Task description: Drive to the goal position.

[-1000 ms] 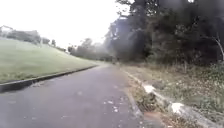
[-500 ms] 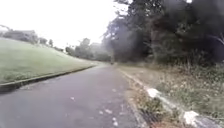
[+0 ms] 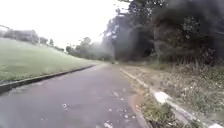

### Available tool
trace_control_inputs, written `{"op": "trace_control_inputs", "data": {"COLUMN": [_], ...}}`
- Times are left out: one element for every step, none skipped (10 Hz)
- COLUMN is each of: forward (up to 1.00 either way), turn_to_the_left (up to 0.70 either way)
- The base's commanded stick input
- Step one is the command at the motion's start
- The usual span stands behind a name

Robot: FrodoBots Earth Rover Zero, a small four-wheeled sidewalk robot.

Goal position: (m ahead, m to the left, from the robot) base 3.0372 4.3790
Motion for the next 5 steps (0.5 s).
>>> {"op": "trace_control_inputs", "data": {"forward": [0.00, 0.00, 0.12, 0.44, 0.70], "turn_to_the_left": [0.00, 0.00, 0.00, 0.00, 0.00]}}
